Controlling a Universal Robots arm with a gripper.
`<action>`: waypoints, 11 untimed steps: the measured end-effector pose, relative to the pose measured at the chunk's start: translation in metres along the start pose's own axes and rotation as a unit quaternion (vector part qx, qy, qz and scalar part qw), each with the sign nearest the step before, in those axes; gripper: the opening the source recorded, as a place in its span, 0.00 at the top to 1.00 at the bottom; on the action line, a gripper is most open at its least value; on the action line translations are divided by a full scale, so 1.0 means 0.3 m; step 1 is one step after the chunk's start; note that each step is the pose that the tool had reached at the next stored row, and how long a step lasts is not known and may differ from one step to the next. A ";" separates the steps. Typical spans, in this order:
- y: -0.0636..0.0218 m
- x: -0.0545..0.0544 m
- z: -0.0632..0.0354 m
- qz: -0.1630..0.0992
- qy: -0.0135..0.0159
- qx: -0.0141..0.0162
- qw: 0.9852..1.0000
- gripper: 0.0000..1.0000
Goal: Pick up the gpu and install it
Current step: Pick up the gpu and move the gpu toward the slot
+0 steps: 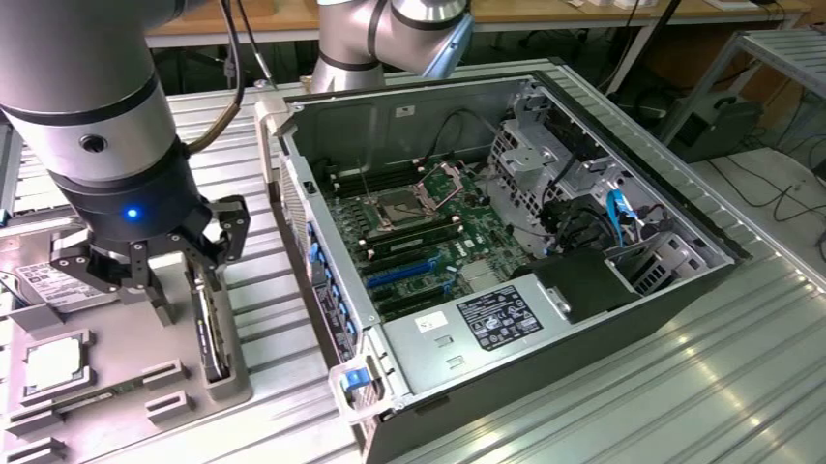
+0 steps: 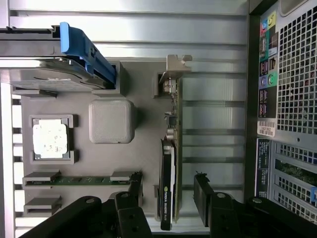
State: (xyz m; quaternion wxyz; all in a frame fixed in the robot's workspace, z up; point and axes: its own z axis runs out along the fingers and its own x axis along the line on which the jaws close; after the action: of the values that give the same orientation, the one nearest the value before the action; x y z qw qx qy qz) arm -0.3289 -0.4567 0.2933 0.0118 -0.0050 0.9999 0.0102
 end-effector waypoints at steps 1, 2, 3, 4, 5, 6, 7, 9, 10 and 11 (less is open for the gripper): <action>0.000 0.000 0.004 0.000 0.000 0.000 1.000 0.46; 0.000 0.000 0.008 0.000 0.000 0.000 1.000 0.46; 0.000 0.000 0.012 0.000 0.000 0.000 1.000 0.46; 0.000 0.000 0.016 0.000 0.000 0.000 1.000 0.46; 0.000 0.001 0.020 0.000 0.000 0.000 1.000 0.46; 0.000 0.001 0.025 0.000 0.000 0.000 1.000 0.46; 0.000 0.001 0.029 0.000 0.000 0.000 1.000 0.46; 0.000 -0.001 0.036 0.000 0.000 0.000 1.000 0.46; 0.001 -0.004 0.040 0.000 0.000 0.000 1.000 0.46; 0.001 -0.005 0.043 0.000 0.000 0.000 1.000 0.46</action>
State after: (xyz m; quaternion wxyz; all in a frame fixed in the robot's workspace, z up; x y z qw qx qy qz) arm -0.3270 -0.4561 0.2804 0.0117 -0.0050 0.9999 0.0099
